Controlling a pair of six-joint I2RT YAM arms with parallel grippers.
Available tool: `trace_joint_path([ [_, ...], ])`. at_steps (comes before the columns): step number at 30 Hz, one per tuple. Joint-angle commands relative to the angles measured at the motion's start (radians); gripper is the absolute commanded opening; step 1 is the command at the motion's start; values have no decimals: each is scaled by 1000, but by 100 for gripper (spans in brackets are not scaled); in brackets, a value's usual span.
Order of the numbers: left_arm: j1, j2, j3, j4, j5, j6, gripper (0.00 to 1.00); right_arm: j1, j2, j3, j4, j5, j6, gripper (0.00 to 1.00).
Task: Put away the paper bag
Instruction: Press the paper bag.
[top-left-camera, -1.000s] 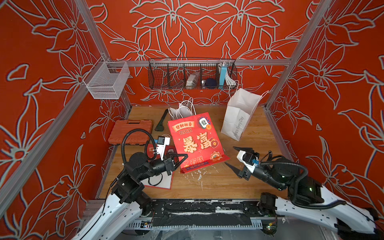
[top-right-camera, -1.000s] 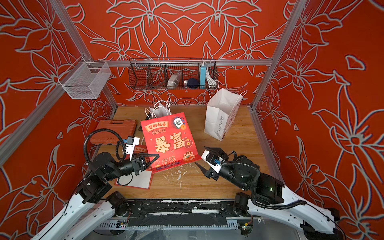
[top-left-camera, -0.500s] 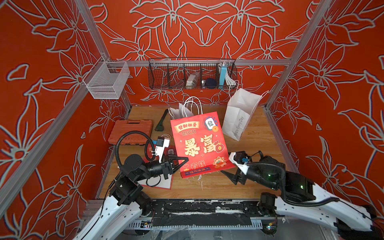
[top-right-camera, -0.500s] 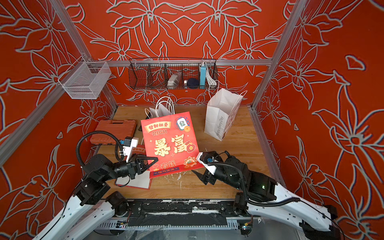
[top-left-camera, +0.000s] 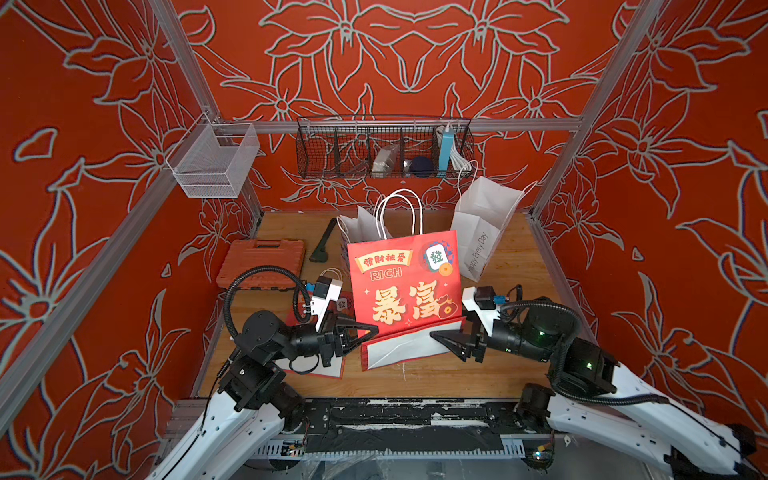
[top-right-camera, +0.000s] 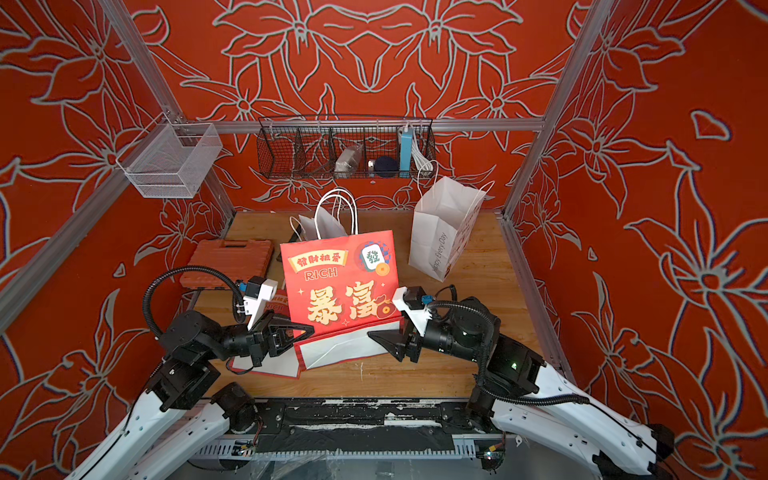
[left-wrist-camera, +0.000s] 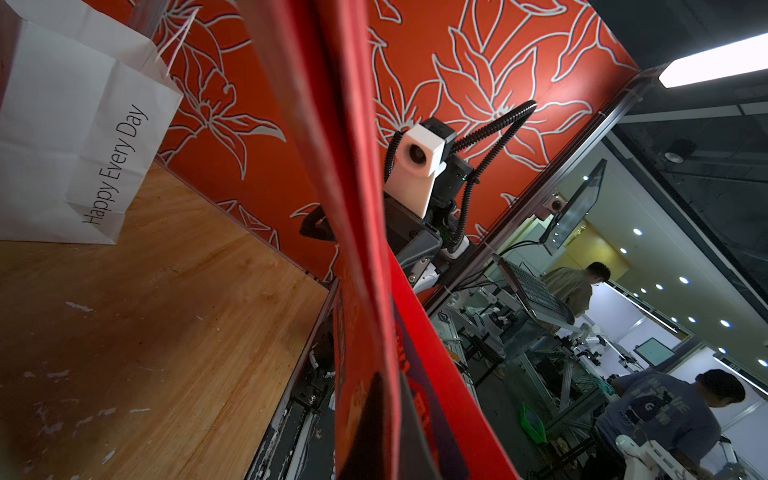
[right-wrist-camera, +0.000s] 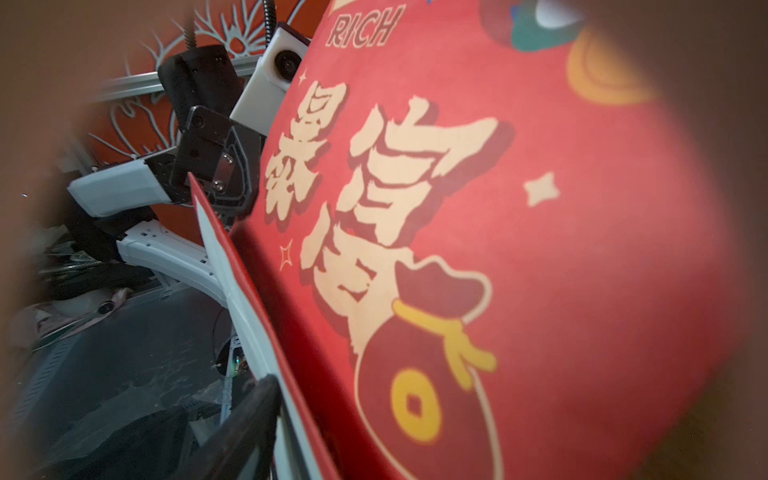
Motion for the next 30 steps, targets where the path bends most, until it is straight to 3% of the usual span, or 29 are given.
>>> trace_joint_path([
  [1, -3, -6, 5, 74, 65, -15, 0, -13, 6, -23, 97, -76, 63, 65],
  [9, -3, -13, 22, -29, 29, 38, 0, -21, 18, -27, 149, -123, 90, 39],
  [13, -3, -25, 49, -148, -95, 98, 0, -23, 3, -30, 138, -99, 88, 5],
  [14, -3, -28, 54, -166, -120, 110, 0, -23, 1, -30, 138, -96, 92, 0],
  [15, -3, -29, 60, -182, -153, 116, 3, -23, -1, -28, 139, -95, 93, 0],
  [19, -3, -61, 74, -238, -354, 132, 58, -24, -9, -23, 133, -94, 95, 0],
  [21, -3, -97, 82, -297, -529, 137, 69, -24, -17, -18, 115, -81, 88, 0],
  [24, -3, -167, 84, -392, -766, 137, 76, -23, -33, -7, 62, -35, 71, 0],
  [26, -3, -213, 69, -405, -776, 146, 77, -23, -41, 7, 22, -3, 56, 0],
  [27, -3, -235, 54, -397, -727, 155, 78, -23, -44, 17, 4, 6, 47, 0],
  [30, -3, -273, 0, -337, -471, 164, 80, -23, -41, 45, -24, 17, 26, 0],
])
